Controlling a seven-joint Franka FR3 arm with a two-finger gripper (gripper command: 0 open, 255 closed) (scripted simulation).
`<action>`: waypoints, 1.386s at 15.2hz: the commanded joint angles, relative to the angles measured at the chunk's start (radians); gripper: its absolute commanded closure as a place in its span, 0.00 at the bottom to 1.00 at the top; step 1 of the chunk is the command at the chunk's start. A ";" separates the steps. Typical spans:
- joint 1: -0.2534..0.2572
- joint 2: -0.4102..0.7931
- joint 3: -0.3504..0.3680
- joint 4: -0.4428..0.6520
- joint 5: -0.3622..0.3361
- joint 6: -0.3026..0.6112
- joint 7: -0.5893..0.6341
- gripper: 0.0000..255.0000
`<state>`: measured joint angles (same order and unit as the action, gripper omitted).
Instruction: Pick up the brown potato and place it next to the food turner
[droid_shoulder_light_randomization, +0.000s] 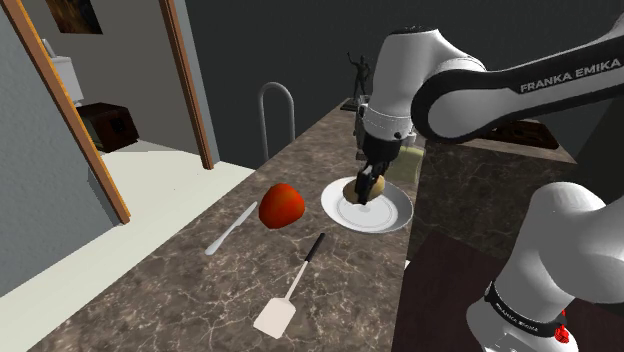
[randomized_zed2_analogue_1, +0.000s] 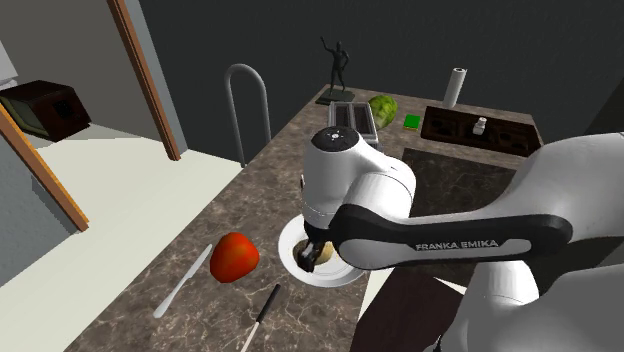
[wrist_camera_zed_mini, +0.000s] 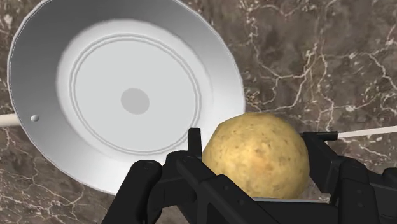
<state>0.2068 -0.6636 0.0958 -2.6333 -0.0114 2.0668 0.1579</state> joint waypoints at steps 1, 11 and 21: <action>0.025 -0.035 0.035 -0.030 0.023 -0.007 0.043 1.00; 0.182 -0.158 0.245 -0.067 0.174 -0.097 0.287 1.00; 0.248 -0.143 0.365 -0.098 0.256 -0.048 0.404 1.00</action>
<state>0.4552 -0.8117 0.4573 -2.7226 0.2426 2.0044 0.5615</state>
